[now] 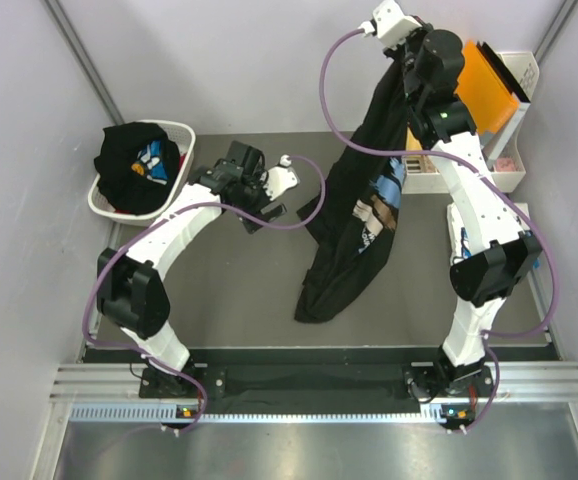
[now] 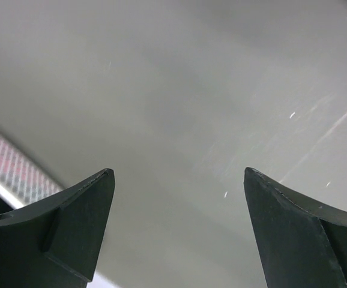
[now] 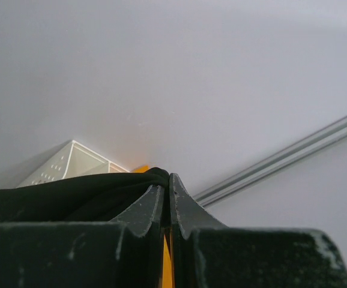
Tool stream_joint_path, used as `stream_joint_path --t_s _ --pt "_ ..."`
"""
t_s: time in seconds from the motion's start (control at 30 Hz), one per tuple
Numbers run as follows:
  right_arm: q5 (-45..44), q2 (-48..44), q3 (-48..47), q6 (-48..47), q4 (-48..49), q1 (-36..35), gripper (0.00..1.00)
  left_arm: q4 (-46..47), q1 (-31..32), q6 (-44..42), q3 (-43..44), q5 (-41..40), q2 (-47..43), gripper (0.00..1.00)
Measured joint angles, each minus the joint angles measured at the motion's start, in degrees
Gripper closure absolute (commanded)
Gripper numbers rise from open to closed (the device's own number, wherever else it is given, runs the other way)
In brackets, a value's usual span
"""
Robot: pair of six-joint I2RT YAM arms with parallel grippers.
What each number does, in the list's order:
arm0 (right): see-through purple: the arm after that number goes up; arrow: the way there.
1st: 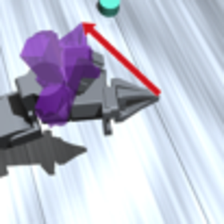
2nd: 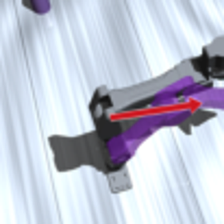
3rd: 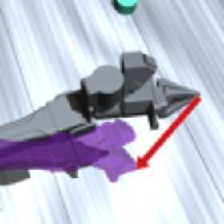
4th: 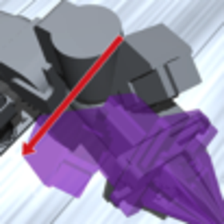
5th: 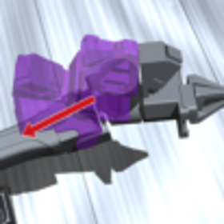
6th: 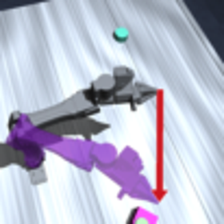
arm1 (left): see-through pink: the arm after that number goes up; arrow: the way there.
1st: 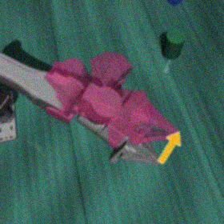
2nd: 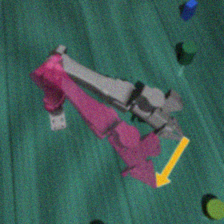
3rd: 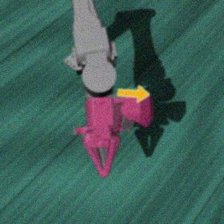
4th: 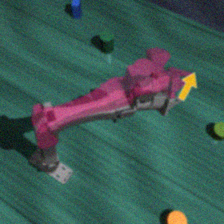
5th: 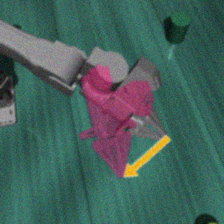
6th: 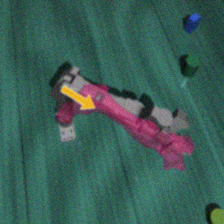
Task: Fold and stack the t-shirts
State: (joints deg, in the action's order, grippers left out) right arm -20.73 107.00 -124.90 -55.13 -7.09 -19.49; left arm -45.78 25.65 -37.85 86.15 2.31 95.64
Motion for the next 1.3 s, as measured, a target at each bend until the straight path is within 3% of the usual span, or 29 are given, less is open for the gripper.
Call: stream_joint_path --t_s 0.23,0.5,1.3 --pt "-1.05 -0.02 0.17 -0.37 0.79 0.00 1.00 6.54 0.74 -0.96 0.72 9.31 3.67 0.06" --pt "-2.10 -2.80 6.25 -0.31 1.11 -0.24 1.00 9.46 4.44 -1.14 10.64 15.65 20.24 0.05" --pt "-2.58 -4.28 8.28 0.04 1.09 -0.28 1.00 11.45 7.74 -2.43 20.26 19.26 34.64 0.03"
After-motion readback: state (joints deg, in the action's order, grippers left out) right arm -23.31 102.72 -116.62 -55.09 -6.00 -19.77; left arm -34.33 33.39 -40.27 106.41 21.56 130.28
